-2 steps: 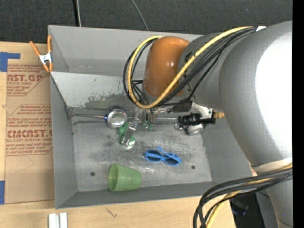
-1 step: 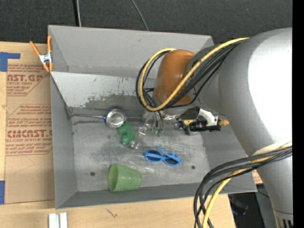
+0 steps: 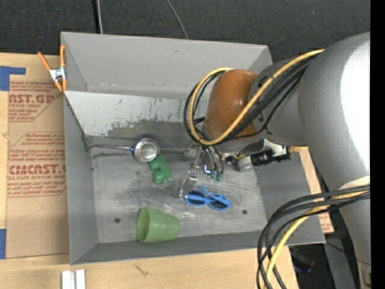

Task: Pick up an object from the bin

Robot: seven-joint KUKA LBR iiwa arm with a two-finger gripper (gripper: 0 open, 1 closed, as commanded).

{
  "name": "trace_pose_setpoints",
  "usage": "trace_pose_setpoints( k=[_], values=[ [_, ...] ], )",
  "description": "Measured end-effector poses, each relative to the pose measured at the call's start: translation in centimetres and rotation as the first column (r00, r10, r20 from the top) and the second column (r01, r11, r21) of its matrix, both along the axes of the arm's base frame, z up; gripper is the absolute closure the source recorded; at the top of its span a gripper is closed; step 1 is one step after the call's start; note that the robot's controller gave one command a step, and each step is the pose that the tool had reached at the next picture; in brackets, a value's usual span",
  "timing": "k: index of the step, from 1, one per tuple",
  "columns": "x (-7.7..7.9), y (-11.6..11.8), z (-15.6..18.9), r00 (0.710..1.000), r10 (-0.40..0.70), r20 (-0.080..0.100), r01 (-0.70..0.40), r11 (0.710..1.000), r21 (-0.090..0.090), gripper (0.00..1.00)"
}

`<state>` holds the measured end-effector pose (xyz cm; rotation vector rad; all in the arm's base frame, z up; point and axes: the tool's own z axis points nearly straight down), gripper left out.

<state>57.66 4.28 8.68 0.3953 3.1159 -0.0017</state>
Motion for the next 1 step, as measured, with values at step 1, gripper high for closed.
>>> trace_pose_setpoints(
  k=[1],
  values=[
    [-0.33, -0.13, 1.01, 0.671, -0.742, -0.001, 0.742, 0.671, 0.000, 0.00]
  ],
)
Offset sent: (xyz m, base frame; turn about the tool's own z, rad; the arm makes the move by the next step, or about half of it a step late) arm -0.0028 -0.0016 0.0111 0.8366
